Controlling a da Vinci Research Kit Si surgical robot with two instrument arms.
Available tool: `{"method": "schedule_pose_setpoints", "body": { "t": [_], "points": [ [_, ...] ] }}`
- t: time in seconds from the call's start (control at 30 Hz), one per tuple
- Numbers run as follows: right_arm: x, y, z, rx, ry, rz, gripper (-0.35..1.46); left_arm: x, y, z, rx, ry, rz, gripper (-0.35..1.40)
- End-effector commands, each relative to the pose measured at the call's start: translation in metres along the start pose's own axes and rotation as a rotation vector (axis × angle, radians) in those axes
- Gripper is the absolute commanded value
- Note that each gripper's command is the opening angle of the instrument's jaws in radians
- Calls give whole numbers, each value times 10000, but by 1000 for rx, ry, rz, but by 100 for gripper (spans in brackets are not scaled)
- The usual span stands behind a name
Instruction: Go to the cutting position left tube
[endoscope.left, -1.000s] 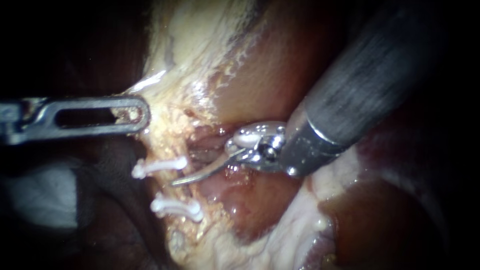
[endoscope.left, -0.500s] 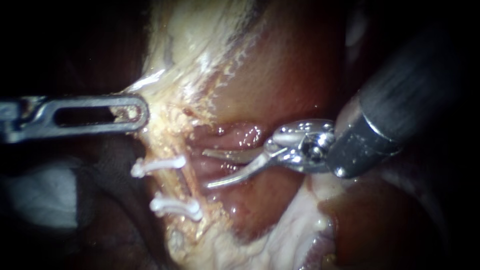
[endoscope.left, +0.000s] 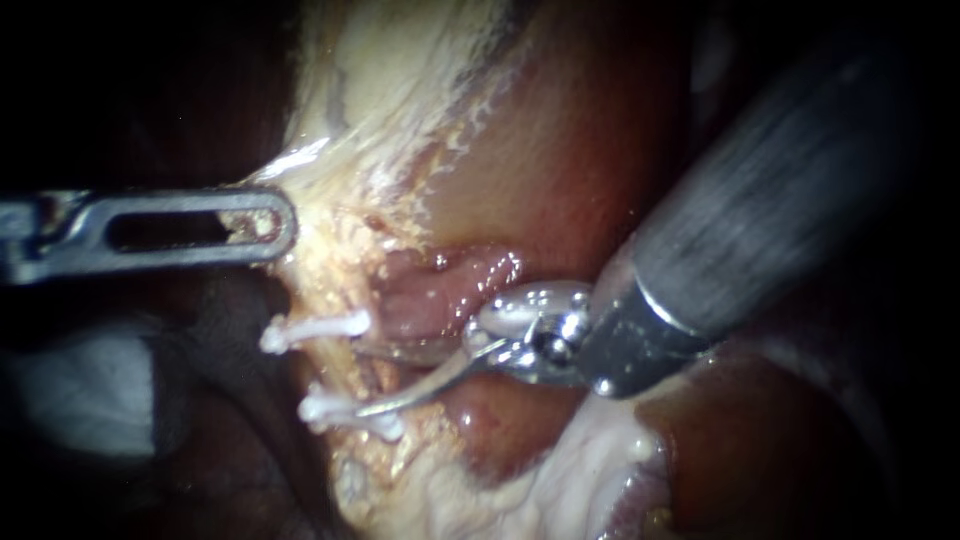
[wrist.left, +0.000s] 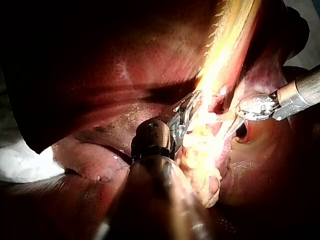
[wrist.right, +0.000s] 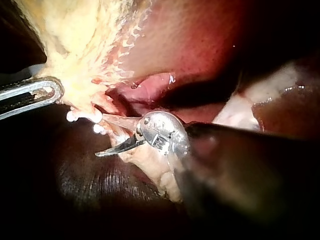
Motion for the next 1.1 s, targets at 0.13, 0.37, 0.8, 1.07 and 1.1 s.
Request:
{"method": "schedule_pose_setpoints", "body": {
  "t": [0.13, 0.37, 0.8, 1.07, 1.1],
  "points": [
    [-3, 8, 4, -2, -4, 0, 143, 1, -1, -1, -1, -1, -1, -33],
    [0, 9, 11, 7, -5, 0, 143, 1, -2, 0, -2, -1, -1, -33],
    [11, -6, 31, 100, -4, -31, 143, 1, -2, 0, -2, -1, -1, -33],
    [15, -2, 42, 114, 5, -35, 143, 1, -3, 0, -2, -2, -1, -33],
    [15, -1, 43, 117, 4, -36, 143, 1, -3, 0, -2, -2, -1, -33]
  ]
}}
